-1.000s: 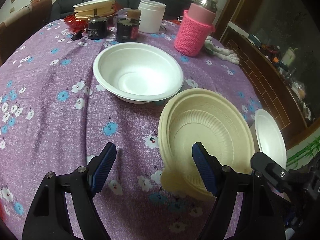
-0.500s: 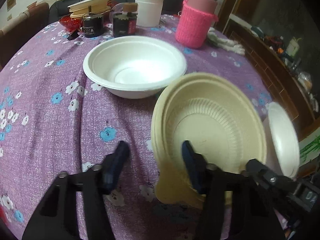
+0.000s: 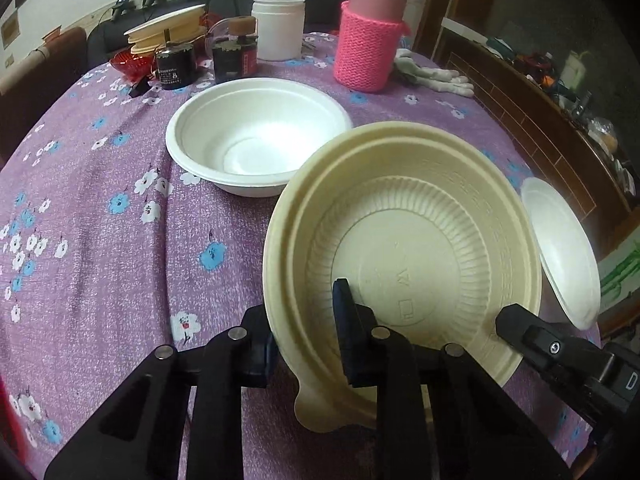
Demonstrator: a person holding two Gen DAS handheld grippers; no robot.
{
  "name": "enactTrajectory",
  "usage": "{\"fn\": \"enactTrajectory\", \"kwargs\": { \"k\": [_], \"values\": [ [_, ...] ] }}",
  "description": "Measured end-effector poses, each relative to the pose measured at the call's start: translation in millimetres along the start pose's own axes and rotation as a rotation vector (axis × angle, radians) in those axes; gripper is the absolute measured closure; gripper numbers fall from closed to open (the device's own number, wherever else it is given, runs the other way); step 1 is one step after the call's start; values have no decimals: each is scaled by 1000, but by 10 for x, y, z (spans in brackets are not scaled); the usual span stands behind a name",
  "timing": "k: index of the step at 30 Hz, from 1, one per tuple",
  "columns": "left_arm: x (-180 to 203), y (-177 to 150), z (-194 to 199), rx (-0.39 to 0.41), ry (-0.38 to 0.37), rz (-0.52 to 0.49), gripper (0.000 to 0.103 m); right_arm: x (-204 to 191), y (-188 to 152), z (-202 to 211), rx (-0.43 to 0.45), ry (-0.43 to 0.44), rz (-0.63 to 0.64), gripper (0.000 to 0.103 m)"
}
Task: Organize plates and bowls
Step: 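Grasp the rim of the beige plastic bowl with the left gripper, then lift the beige bowl and carry it over the white bowl on the red plates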
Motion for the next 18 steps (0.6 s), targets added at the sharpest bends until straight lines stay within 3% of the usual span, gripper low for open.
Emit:
{"fn": "enactTrajectory", "kwargs": {
  "k": [18],
  "values": [
    [-74, -276, 391, 44, 2, -13, 82, -72, -335, 333, 19, 19, 35, 93]
  ]
}}
Point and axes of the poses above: each gripper's, at about its wrist camera, not at the fingertips, and z roughly against the way its jaws point, x to its right, y to its top, the point moved 1 cm from there along -z, roughly the way its jaws point, and after that the axes turned 3 degrees about x, right-handed, at the moved point
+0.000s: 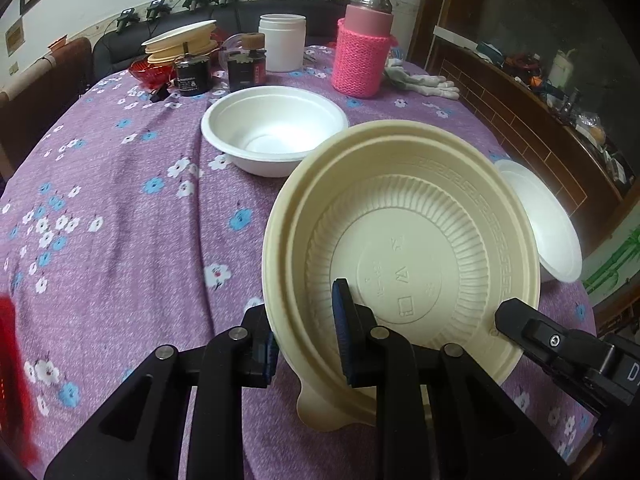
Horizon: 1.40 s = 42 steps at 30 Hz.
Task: Organize plates and bowls
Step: 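Lift the beige bowl and carry it over the white bowl on the red plates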
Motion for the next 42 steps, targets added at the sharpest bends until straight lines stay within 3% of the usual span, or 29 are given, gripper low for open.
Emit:
{"fn": "enactTrajectory", "kwargs": {
  "k": [42],
  "values": [
    [-555, -398, 474, 59, 56, 97, 83, -461, -547, 14, -40, 31, 138, 93]
  ]
}}
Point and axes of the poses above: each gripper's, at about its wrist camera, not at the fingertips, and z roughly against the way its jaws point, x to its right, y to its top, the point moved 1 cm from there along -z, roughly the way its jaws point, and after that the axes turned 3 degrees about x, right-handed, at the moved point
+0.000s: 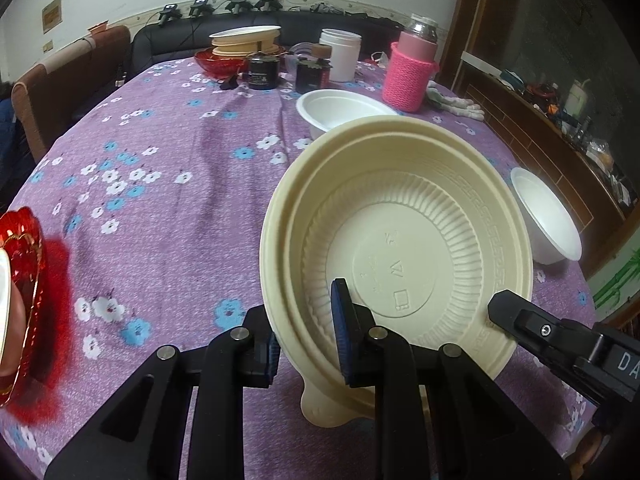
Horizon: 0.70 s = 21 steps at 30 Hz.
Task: Organize plates and bowls
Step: 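Lift the beige bowl and carry it over the white bowl on the red plates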
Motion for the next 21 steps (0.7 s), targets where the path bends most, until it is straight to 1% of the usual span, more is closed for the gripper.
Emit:
{"fn": "enactTrajectory", "kwargs": {
  "k": [9, 21],
  "values": [
    [-201, -49, 91, 8, 21, 26, 83, -141, -121, -76, -27, 26, 27, 93],
    [-526, -63, 262, 34, 55, 82, 83, -452, -221, -196, -59, 67, 85, 93]
  ]
}}
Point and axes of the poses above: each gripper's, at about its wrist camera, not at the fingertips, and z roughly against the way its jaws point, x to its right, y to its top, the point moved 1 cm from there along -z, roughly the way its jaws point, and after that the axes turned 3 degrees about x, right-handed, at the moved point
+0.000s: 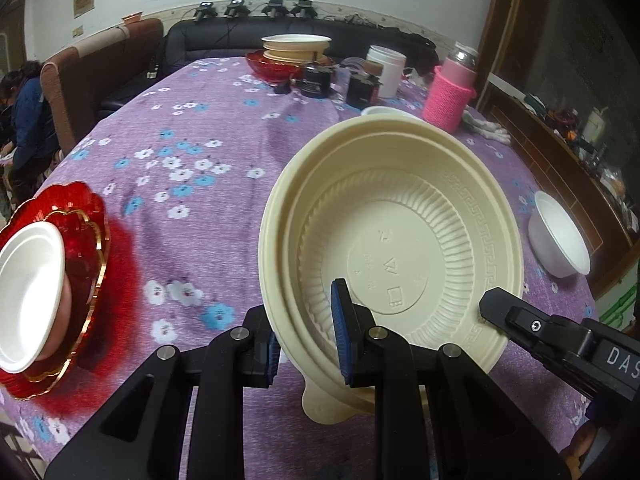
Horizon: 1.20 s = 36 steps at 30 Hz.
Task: Organize plates and bowls
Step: 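Lift the beige bowl and carry it over the white bowl on the red plates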
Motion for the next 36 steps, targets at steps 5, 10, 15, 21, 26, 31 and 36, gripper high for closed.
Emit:
{"fn": "enactTrajectory", "kwargs": {
  "k": [5, 10, 15, 21, 26, 31, 36],
  "values": [
    [-164, 24, 108, 23, 13, 29, 83, -168, -17, -55, -11, 20, 29, 93],
    [-405, 48, 255, 51, 34, 76, 83, -395, -54, -132, -28, 51, 66, 93],
    [-678, 48, 443, 88, 61, 128, 83, -682, -118, -237, -56, 89, 113, 93],
    [-995, 21, 576, 112, 105, 182, 83, -1042, -233, -337, -87, 133, 177, 93],
    [-1207, -23, 671, 122, 134, 221, 83, -1298, -333, -381, -108, 163, 220, 93],
    [-1404, -58, 765, 134, 176, 251, 83, -1556, -448, -449, -136, 193, 264, 93],
    [-1587, -109, 794, 128, 218, 282, 83, -1760, -582, -560, -176, 213, 303, 93]
  ]
}}
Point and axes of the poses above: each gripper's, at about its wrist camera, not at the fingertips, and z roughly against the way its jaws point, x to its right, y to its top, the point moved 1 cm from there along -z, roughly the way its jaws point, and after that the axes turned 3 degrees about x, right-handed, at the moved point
